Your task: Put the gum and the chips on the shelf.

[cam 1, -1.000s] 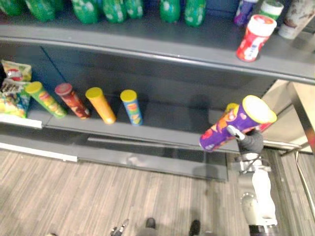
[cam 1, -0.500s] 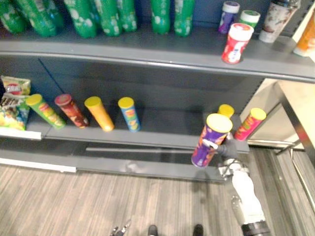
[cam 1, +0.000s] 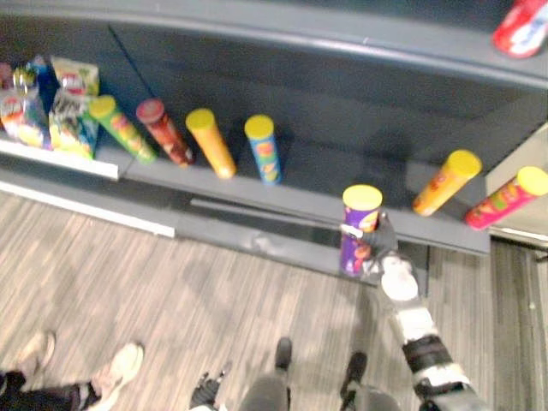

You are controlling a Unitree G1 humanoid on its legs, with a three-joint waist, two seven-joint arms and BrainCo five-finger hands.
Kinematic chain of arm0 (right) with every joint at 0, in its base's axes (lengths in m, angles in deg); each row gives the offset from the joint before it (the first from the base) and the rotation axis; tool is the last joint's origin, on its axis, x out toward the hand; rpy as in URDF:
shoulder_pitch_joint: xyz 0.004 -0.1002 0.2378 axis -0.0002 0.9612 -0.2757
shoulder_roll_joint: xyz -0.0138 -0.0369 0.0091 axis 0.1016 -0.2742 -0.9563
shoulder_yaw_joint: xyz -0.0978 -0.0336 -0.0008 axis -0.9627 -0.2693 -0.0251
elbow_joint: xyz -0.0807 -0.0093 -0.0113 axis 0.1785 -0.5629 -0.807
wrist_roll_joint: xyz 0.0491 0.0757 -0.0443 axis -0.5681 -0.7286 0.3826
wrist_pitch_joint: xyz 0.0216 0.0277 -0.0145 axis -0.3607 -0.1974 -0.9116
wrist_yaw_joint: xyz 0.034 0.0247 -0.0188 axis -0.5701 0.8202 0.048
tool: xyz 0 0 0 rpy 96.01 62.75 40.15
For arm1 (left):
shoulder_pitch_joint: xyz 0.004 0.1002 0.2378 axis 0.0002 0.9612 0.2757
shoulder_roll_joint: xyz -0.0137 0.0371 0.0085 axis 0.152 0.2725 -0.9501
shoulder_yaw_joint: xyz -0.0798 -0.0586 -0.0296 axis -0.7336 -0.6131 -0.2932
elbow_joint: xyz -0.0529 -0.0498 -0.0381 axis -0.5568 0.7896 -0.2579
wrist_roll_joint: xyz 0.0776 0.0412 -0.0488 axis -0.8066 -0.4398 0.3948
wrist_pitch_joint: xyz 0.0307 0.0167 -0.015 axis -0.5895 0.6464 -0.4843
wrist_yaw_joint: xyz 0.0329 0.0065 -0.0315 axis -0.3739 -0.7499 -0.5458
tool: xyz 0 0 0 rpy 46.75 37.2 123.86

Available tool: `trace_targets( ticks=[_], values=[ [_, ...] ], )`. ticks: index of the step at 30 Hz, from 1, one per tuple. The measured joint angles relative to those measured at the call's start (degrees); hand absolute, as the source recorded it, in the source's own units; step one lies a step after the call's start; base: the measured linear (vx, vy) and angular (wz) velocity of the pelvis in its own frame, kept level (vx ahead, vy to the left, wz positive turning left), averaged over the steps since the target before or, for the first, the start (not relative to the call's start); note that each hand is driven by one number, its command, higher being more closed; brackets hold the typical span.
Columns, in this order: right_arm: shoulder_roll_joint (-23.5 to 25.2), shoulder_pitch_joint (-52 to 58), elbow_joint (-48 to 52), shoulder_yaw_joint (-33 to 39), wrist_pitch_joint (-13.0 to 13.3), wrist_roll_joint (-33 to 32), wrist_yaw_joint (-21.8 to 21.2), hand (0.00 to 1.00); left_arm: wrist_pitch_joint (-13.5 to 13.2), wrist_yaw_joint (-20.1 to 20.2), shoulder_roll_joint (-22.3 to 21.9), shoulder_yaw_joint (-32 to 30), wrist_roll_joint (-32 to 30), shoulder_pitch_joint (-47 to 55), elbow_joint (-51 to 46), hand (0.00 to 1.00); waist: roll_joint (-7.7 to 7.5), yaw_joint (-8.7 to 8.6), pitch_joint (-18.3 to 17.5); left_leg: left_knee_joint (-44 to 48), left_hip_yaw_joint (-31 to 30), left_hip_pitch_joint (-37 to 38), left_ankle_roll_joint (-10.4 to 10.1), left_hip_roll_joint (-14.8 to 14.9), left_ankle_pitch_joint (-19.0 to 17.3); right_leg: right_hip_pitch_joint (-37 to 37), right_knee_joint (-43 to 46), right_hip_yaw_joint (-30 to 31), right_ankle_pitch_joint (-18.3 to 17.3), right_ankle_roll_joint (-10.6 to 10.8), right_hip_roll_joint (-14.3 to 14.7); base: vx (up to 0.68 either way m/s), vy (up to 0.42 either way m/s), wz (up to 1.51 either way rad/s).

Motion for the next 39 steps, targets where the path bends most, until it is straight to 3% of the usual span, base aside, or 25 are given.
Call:
trace_targets(
  ticks=[10,16,20,24,31,39],
  values=[
    [-2.0,-23.6,-10.21,11.5,-0.98,1.95,8.4,1.0,-1.67,-1.61,-0.73,0.26,6.76,-3.94,-1.44,0.0,2.1,3.22,7.16,3.63,-2.02,-6.39,-0.14,0.22,0.16,-5.54,5.63,-2.19,-1.11,-1.49,-0.66,-0.08,-0.005,0.14],
    [-4.17,-34.01,-15.53,19.43,-1.17,0.76,12.39,1.0,-2.14,-2.33,-0.42,4.5,9.1,-4.61,-2.91,0.0,3.4,3.71,9.8,3.52,-3.36,-8.23,0.15,-0.45,1.88,-8.83,10.49,-2.96,-2.96,-1.77,-2.19,-0.05,-0.019,0.12],
    [-5.36,-36.66,-16.63,21.42,-1.17,-1.06,14.6,1.0,-2.55,-2.96,0.03,6.61,9.42,-5.91,-3.3,0.0,3.91,3.76,10.43,3.44,-4.34,-10.19,-0.35,-0.79,2.3,-11.28,12.97,-3.7,-3.98,-1.97,-3.01,-0.02,-0.02,0.13],
    [-6.44,-38.7,-16.9,24.64,-1.15,-3.43,16.74,1.0,-3.15,-3.11,0.12,9.4,11.51,-7.89,-3.47,0.0,5.19,5.11,11.31,3.4,-4.73,-12.37,-0.19,-0.96,3.31,-14.54,15.88,-4.04,-5.1,-2.35,-3.81,-0.01,-0.045,0.07],
    [-6.89,-41.02,-16.19,26.76,-1.14,-2.96,20.24,1.0,-3.89,-3.23,0.1,12.21,15.99,-8.93,-5.67,0.0,6.51,5.5,11.96,3.98,-6.12,-15.72,-0.74,-1.22,3.77,-18.54,20.35,-5.33,-7.53,-3.04,-5.2,0.0,-0.054,0.12],
    [-6.86,-41.93,-4.4,26.9,-1.03,-2.18,25.43,1.0,-3.94,-3.28,-2.47,13.14,18.23,-10.77,-9.77,0.0,7.9,6.05,12.62,7.3,-5.63,-21.3,-1.5,-1.54,3.13,-23.52,24.61,-6.08,-8.98,-3.63,-6.8,-0.02,-0.042,0.09]
  ],
)
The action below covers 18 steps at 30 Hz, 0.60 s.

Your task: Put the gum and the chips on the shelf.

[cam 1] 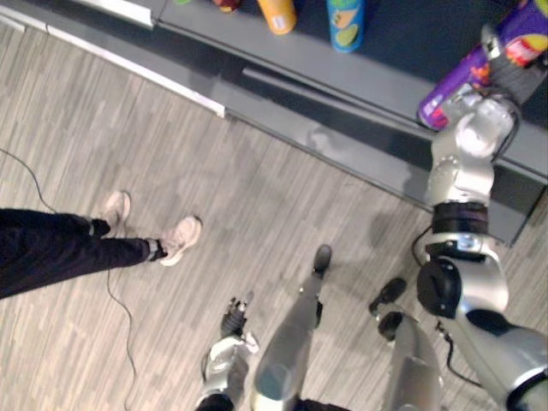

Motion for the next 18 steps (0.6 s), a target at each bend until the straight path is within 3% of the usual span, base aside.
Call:
trace_targets(
  ticks=[3,12,18],
  values=[
    [0.04,-0.02,4.05,-0.16,-0.01,2.13,1.5,1.0,-0.08,-0.02,-0.36,-0.01,2.05,-0.03,-1.67,0.0,0.12,-0.2,0.01,1.18,3.39,-1.61,0.22,0.91,-0.14,-1.13,1.71,-0.52,-0.85,0.03,-0.82,-0.05,-0.044,0.13],
    [-0.01,-1.71,10.77,-2.29,-0.31,6.77,4.8,1.0,-0.2,0.05,-2.13,0.07,4.32,-0.03,-5.35,0.0,0.17,-0.25,0.0,2.2,4.18,-4.79,0.82,0.99,0.26,-4.25,3.03,-0.68,-1.06,-0.14,-1.41,-0.02,-0.041,0.02],
    [0.0,-1.86,10.83,-2.43,-2.44,8.71,6.62,1.0,-0.23,0.1,-2.51,0.14,5.83,-0.02,-7.22,0.0,0.19,-0.24,-0.01,2.4,4.18,-5.85,0.98,1.04,0.51,-5.36,3.45,-0.81,-1.21,-0.33,-1.53,0.0,-0.048,0.01]
  ],
)
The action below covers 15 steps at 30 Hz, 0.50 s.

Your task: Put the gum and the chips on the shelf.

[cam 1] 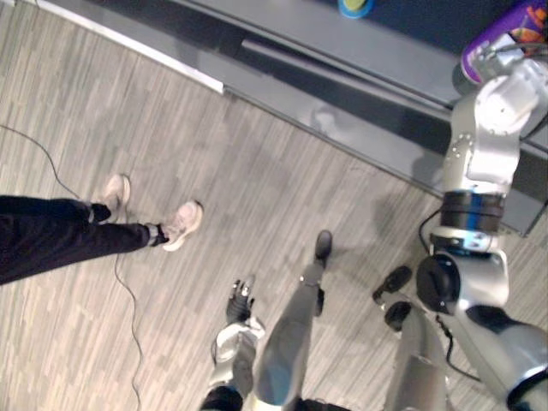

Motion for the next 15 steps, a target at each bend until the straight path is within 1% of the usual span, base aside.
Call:
trace_targets(
  ticks=[4,9,11,13,15],
  values=[
    [-0.35,-1.01,-0.05,-0.19,0.0,0.01,-0.04,1.0,-0.23,0.06,-0.53,0.74,0.73,0.01,-1.77,0.0,0.2,-0.16,-0.13,-0.29,0.09,-1.09,-0.23,-0.04,-0.01,-1.06,0.24,-0.32,-0.07,0.01,-0.28,-0.01,-0.037,0.04],
    [-1.24,-1.5,-1.87,-0.62,-0.06,0.01,-0.1,1.0,-0.25,0.13,-1.01,1.69,0.8,0.03,-2.25,0.0,0.23,-0.18,-0.15,-0.41,0.34,-2.1,0.22,-0.05,0.65,-2.03,0.39,-0.57,-0.06,0.01,-0.5,0.0,-0.035,0.03],
    [-1.7,-1.99,-3.44,-1.8,-0.22,0.0,-0.25,1.0,-0.27,0.2,-1.07,2.09,0.89,0.03,-2.42,0.0,0.24,-0.21,-0.15,-0.43,0.45,-2.23,0.2,-0.04,0.63,-2.27,0.34,-0.53,-0.06,0.01,-0.5,0.01,-0.042,-0.03],
    [-2.39,-2.82,-3.52,-3.46,-0.27,0.0,-1.3,1.0,-0.29,0.26,-1.14,2.19,3.05,0.03,-3.55,0.0,0.26,-0.19,-0.16,-0.43,0.76,-3.3,0.16,0.0,0.7,-3.65,0.57,-0.21,-0.05,0.0,-0.51,-0.01,-0.045,-0.05],
    [-3.19,-3.27,-3.98,-4.31,-0.27,-0.01,-1.28,1.0,-0.33,0.27,-1.14,2.19,3.05,0.03,-4.0,0.0,0.3,-0.22,-0.19,-0.44,0.84,-3.92,0.21,0.02,0.82,-4.37,0.71,-0.17,-0.05,0.0,-0.55,0.0,-0.033,-0.02]
  ],
)
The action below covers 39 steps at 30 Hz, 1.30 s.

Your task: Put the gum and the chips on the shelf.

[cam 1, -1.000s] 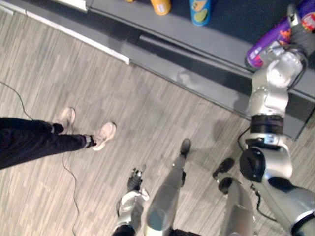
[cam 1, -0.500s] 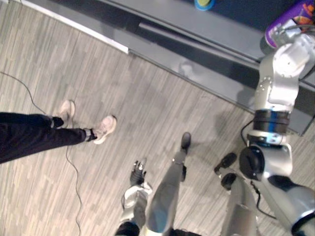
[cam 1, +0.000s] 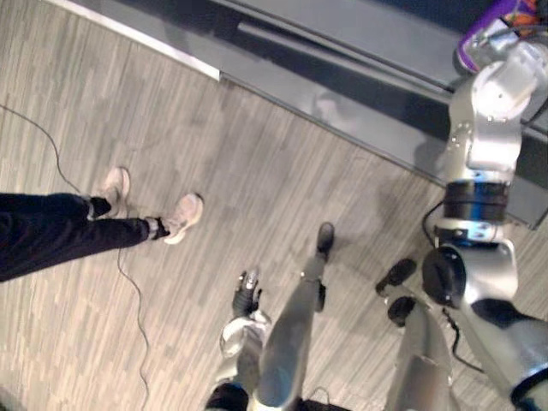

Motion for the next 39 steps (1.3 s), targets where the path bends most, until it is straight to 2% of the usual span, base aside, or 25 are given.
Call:
trace_targets(
  ticks=[4,13,26,27,39],
  values=[
    [-1.26,-1.08,-2.34,-0.28,-0.96,0.02,-0.02,1.0,-0.02,-0.01,-0.03,0.29,0.03,0.08,-0.28,0.0,0.01,0.02,-0.01,-0.15,0.38,-0.15,0.07,0.0,0.12,-0.41,0.02,0.14,0.0,0.0,-0.06,0.02,-0.046,-0.02],
    [-3.49,-3.43,-3.63,-1.98,-1.02,0.02,0.05,1.0,-0.14,0.12,-0.17,1.45,2.11,0.26,-2.04,0.0,0.09,0.12,-0.06,-0.94,0.46,-1.13,-0.1,-0.01,0.65,-1.88,0.19,0.13,0.0,0.0,-0.13,0.01,-0.044,0.0],
    [-3.3,-4.38,-3.52,-2.49,-1.21,0.01,0.69,1.0,-0.13,0.14,-0.28,1.59,2.16,0.32,-2.24,0.0,0.16,0.11,-0.11,-0.59,0.76,-2.08,-0.06,-0.02,0.77,-3.05,0.85,0.37,-0.05,-0.09,-0.36,0.0,-0.048,0.0],
    [-3.3,-4.41,-3.52,-2.56,-1.2,0.01,0.7,0.0,-0.13,0.14,-0.28,1.59,2.16,0.32,-2.27,0.0,0.16,0.11,-0.11,-0.56,0.8,-2.14,-0.06,-0.02,0.77,-3.16,0.92,0.43,-0.05,-0.09,-0.37,0.0,-0.05,-0.02],
    [-2.06,-2.27,-3.59,-5.33,-1.11,0.0,-1.29,0.0,-0.13,0.94,-0.28,1.52,2.2,0.42,-2.64,0.0,0.15,-0.17,-0.12,0.19,2.03,-2.14,-0.11,0.35,0.69,-3.41,1.25,1.32,-0.03,-0.15,-0.28,0.0,-0.046,-0.03]
  ],
)
